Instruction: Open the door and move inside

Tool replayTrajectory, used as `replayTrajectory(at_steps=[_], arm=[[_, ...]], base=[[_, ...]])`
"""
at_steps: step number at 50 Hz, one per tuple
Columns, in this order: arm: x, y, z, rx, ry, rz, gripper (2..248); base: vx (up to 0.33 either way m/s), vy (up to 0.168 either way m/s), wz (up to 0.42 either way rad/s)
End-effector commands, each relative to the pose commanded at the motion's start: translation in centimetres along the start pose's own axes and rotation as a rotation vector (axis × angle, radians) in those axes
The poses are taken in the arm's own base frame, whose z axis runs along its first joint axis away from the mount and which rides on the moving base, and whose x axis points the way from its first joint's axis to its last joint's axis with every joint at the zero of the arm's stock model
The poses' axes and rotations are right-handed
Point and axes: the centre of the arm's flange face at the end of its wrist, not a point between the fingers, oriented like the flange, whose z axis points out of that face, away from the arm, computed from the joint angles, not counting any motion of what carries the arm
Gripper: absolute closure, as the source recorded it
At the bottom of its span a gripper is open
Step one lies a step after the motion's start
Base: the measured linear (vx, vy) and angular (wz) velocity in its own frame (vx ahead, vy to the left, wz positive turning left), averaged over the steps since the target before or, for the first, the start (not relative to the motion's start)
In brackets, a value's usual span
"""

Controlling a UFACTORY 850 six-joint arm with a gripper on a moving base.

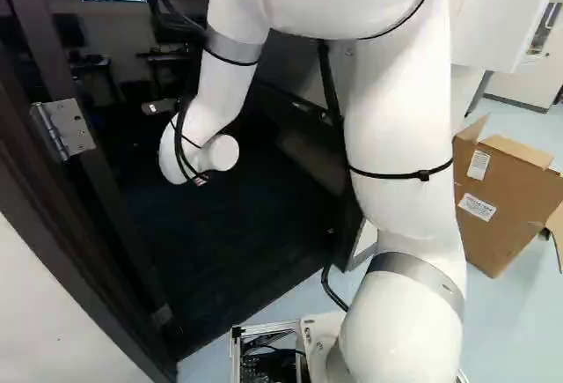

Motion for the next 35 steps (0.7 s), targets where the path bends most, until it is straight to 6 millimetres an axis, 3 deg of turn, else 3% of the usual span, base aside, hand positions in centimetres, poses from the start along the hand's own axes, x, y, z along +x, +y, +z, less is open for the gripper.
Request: replayTrajectory(at_steps=[35], arm=[[-0.10, 0.63, -0.83, -0.012, -0.003, 0.003, 3]], base=[[0.000, 0.000, 0.000]])
